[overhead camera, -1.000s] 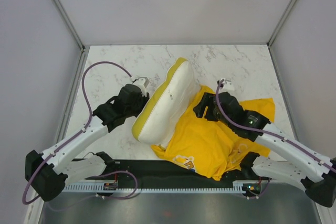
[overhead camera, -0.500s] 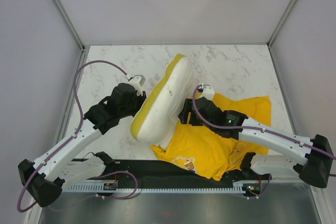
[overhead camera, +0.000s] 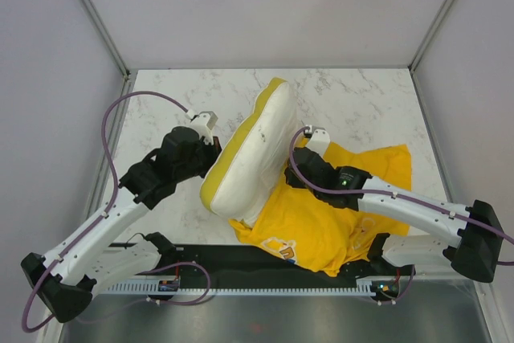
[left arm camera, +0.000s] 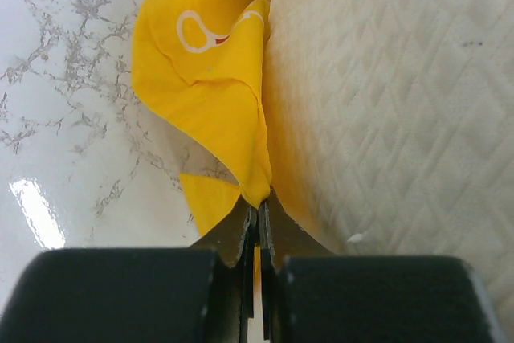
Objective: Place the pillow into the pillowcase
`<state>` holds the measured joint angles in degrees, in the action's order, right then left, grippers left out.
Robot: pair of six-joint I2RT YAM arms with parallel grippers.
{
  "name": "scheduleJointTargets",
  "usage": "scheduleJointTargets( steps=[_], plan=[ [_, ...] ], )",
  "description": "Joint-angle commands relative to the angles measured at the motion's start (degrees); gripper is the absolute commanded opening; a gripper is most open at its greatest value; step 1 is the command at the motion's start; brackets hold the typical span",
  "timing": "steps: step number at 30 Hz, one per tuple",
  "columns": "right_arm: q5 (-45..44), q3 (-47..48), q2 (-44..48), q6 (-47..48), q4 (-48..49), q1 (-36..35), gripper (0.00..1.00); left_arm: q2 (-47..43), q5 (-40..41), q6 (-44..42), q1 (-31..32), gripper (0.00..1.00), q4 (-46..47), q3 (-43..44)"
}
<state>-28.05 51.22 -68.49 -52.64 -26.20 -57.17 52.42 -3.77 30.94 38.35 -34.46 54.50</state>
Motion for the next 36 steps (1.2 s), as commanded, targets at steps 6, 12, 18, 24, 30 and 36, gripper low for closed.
scheduleJointTargets(
  steps=[6,12,18,24,30,36],
  plan=[
    [-1.8,10.6,0.8,3.9,-1.1,-0.2,0.00,-2.2,-1.1,1.1,-0.1,0.02,2.9,10.3],
    [3.3,23.7,0.9,7.9,-2.2,-0.1,0.00,3.7,0.7,3.7,-0.1,0.02,-9.7,28.4],
    [8.2,45.2,-2.2,11.1,-3.2,0.1,0.00,15.1,2.4,4.0,-0.2,0.02,-18.4,53.5],
    [7.2,60.9,-5.0,13.9,-6.7,0.1,0.00,18.5,5.3,5.3,-0.4,0.02,-21.8,64.6],
    [4.4,44.2,-0.4,10.6,-9.8,0.2,0.23,14.7,4.7,4.5,-0.4,0.02,-19.3,54.5],
    [-7.6,20.0,10.6,5.0,-3.8,0.2,0.35,8.1,4.8,5.0,-0.4,0.02,-11.6,36.6]
  ],
)
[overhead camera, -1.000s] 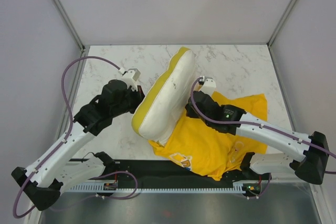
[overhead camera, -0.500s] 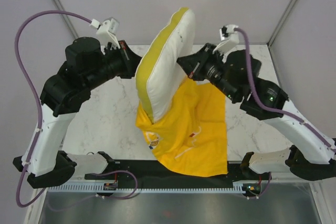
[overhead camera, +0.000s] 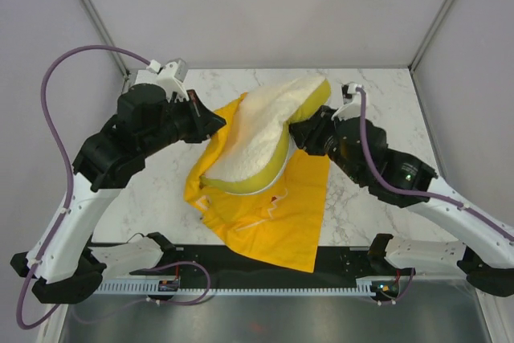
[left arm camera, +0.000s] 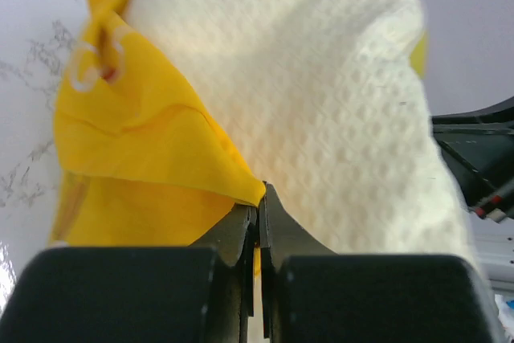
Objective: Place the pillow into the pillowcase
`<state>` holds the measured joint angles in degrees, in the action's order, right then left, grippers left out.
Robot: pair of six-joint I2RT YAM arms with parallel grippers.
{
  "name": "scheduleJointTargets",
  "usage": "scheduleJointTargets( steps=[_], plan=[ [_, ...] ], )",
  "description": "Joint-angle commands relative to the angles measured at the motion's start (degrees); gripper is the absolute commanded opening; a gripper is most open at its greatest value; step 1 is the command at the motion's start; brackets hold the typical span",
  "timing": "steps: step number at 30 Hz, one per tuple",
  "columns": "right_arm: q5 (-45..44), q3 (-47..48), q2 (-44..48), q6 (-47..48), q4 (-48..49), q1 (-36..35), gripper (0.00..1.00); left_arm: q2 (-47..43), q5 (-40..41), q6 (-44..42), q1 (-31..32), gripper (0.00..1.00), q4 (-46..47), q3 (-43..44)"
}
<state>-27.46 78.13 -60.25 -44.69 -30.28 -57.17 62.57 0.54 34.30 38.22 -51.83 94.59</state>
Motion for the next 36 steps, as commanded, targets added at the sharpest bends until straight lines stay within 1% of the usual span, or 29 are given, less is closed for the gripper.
scheduleJointTargets(
  steps=[1,3,4,6,7,8,10,12,15,16,17,21,25,27,29,31,33,34,36],
  plan=[
    [-8.3,-8.2,3.5,-2.7,1.1,0.2,0.36,-2.1,1.8,0.9,-0.2,0.02,5.4,-4.2],
    [-7.0,-8.7,2.9,-0.7,2.6,0.7,0.37,-2.0,3.1,0.5,-0.3,0.02,5.3,-4.6],
    [-6.3,-7.9,0.9,0.0,2.8,0.7,0.37,-1.8,3.1,0.4,-0.4,0.02,5.3,-5.3],
    [-4.5,-4.7,-1.8,1.3,4.4,0.7,0.36,-1.5,2.2,0.4,-0.4,0.02,5.5,-6.2],
    [-2.9,-3.3,-4.8,2.2,4.7,0.7,0.36,-1.5,1.7,0.2,-0.4,0.02,6.3,-7.6],
    [-1.8,-0.4,-6.3,2.8,5.3,0.7,0.36,-1.6,1.2,0.1,-0.4,0.02,6.9,-8.6],
    [-0.7,2.9,-9.7,4.2,5.8,0.7,0.36,-1.8,1.7,0.0,-0.4,0.02,7.4,-10.8],
    [-1.4,5.5,-10.3,4.6,5.4,0.8,0.36,-2.4,4.7,-0.8,-0.7,0.02,7.3,-12.1],
    [-5.0,5.4,-7.8,5.8,4.4,1.4,0.38,-2.4,6.8,-1.6,-2.4,0.02,6.6,-14.2],
    [-5.9,5.0,-5.4,6.1,3.8,1.8,0.38,-2.3,6.8,-1.6,-3.0,0.02,6.6,-15.4],
    [-7.6,4.1,-3.9,6.4,3.2,2.9,0.38,-2.1,6.8,-1.6,-3.8,0.02,6.6,-16.1],
    [-8.6,1.4,4.9,8.0,0.1,5.4,0.40,-3.0,6.8,-1.6,-4.3,0.02,6.6,-18.6],
    [-7.8,-1.7,8.5,7.8,-5.7,5.4,0.41,-4.0,6.8,-1.6,-4.5,0.02,6.6,-16.9],
    [-6.9,-6.4,10.0,7.2,-6.5,5.5,0.41,-4.6,5.5,-2.0,-4.5,0.02,7.5,-15.1],
    [-6.3,-11.7,10.8,6.7,-5.5,5.5,0.40,-4.6,5.4,-2.0,-4.5,0.02,6.6,-13.6],
    [-4.4,-14.9,11.3,5.4,-4.2,5.5,0.39,-4.8,5.0,-2.1,-4.5,0.02,5.4,-11.5],
    [-2.0,-19.6,11.1,5.0,0.0,5.4,0.39,-5.1,4.1,-2.1,-4.5,0.02,4.9,-10.2],
    [1.2,-21.8,10.7,5.0,1.9,5.5,0.38,-5.2,3.8,-2.0,-4.5,0.02,4.6,-9.2],
    [5.2,-23.1,8.6,5.8,8.1,5.5,0.40,-5.7,2.3,-2.0,-4.6,0.02,4.6,-7.4]
  ],
)
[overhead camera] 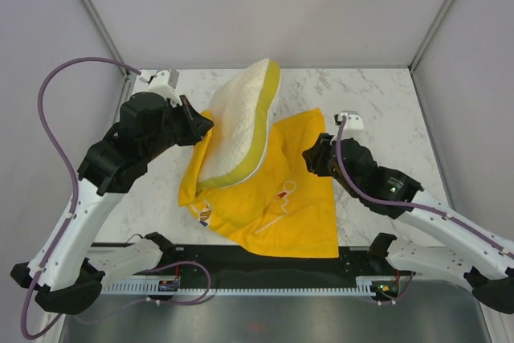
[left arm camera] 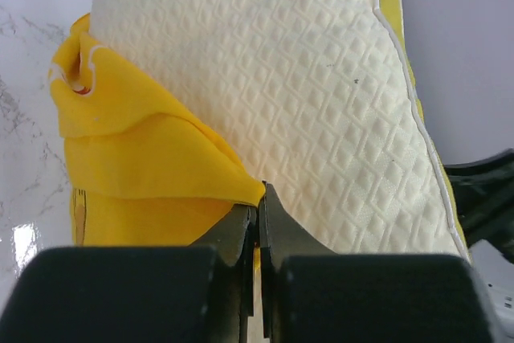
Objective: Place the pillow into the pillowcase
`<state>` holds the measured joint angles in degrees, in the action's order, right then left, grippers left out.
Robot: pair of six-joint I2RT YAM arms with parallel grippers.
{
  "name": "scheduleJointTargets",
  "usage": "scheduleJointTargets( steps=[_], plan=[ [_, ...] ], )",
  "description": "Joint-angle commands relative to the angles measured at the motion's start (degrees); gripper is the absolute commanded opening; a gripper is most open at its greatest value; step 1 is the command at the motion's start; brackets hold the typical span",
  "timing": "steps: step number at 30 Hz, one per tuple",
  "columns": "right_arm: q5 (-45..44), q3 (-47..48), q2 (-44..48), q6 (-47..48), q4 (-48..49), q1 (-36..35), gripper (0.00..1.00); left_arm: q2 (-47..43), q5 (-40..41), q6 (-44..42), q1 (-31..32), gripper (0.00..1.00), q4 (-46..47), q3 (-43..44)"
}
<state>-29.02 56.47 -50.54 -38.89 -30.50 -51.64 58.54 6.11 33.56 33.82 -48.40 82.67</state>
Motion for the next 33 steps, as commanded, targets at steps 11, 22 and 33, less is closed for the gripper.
scheduleJointTargets(
  steps=[11,22,33],
  plan=[
    [26.4,8.7,-22.3,1.3,24.0,-1.9,0.67,-0.9,-11.6,-1.4,-0.1,0.02,0.7,8.6],
    [26.7,15.8,-35.9,-0.9,25.5,-3.7,0.83,0.3,-13.8,-2.0,-0.1,0.02,0.7,10.6],
    [4.6,25.1,-41.9,2.6,5.8,-8.0,0.84,0.1,-13.8,-2.4,-0.1,0.02,0.1,11.2]
  ],
)
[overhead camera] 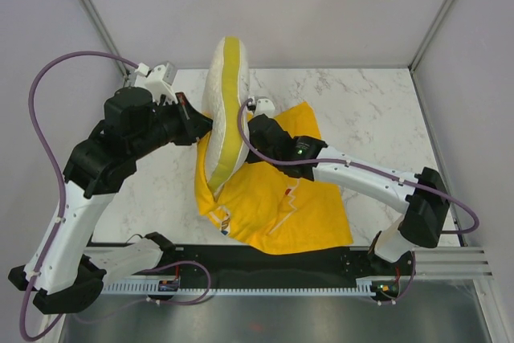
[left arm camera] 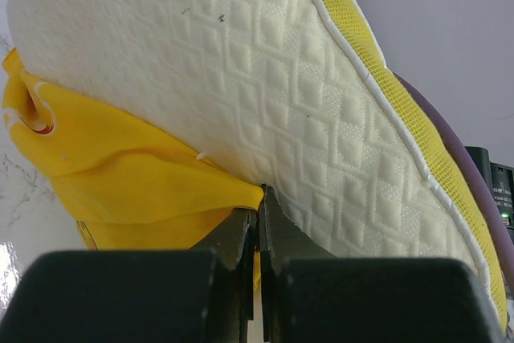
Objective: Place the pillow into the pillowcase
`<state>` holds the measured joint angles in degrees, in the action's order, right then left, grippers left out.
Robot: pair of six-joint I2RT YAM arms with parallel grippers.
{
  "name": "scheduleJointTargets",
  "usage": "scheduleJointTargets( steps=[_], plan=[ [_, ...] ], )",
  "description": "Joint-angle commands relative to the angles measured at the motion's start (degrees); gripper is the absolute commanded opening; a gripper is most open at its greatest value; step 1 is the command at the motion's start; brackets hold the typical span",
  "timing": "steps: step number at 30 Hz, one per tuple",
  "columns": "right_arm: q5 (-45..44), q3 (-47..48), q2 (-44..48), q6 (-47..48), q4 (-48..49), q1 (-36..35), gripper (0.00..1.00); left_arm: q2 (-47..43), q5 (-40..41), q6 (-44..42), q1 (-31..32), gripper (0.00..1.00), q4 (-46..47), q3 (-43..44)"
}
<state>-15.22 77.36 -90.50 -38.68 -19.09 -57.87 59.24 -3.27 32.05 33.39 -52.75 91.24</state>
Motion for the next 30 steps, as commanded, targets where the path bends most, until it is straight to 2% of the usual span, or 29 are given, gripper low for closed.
scheduleJointTargets(
  steps=[1,5,11,15,18,20,21,22,23,27,30],
  plan=[
    [-10.7,6.0,-2.6,2.7,-6.8,-2.2,0.84,-0.8,-4.4,-0.8,0.4,0.02,4.5,2.6],
    [-12.5,8.2,-5.6,3.6,-10.4,-3.4,0.84,-1.0,-4.3,-0.9,0.4,0.02,4.4,2.7],
    [-15.9,5.7,-7.9,2.2,-11.2,-3.8,0.84,-1.2,-3.9,-1.1,0.4,0.02,4.1,2.5],
    [-14.5,5.1,-9.4,2.2,-10.6,-3.8,0.82,-1.1,-3.8,-1.3,0.4,0.02,4.1,2.5],
    [-12.1,4.9,-9.7,2.8,-8.1,-3.8,0.66,-0.7,-3.9,-1.3,0.4,0.02,4.1,2.8],
    [-10.9,5.6,-10.2,3.1,-7.5,-3.7,0.47,-0.6,-3.9,-1.5,0.4,0.02,4.1,3.0],
    [-10.4,6.0,-10.3,3.3,-7.4,-3.7,0.36,-0.8,-3.9,-1.4,0.4,0.02,4.0,3.1],
    [-9.8,6.7,-10.3,3.3,-7.1,-3.6,0.08,-0.7,-3.8,-1.5,0.4,0.02,4.0,3.2],
    [-8.8,6.8,-9.5,3.3,-6.7,-3.3,0.00,-0.8,-3.4,-1.6,0.4,0.02,3.8,3.3],
    [-0.4,4.1,-1.5,3.3,2.0,-2.0,0.00,-0.9,-2.4,-1.7,0.4,0.02,3.1,4.0],
    [1.9,5.7,6.1,3.3,3.4,-0.8,0.00,-0.9,-0.6,-1.6,0.4,0.02,2.1,6.3]
  ],
)
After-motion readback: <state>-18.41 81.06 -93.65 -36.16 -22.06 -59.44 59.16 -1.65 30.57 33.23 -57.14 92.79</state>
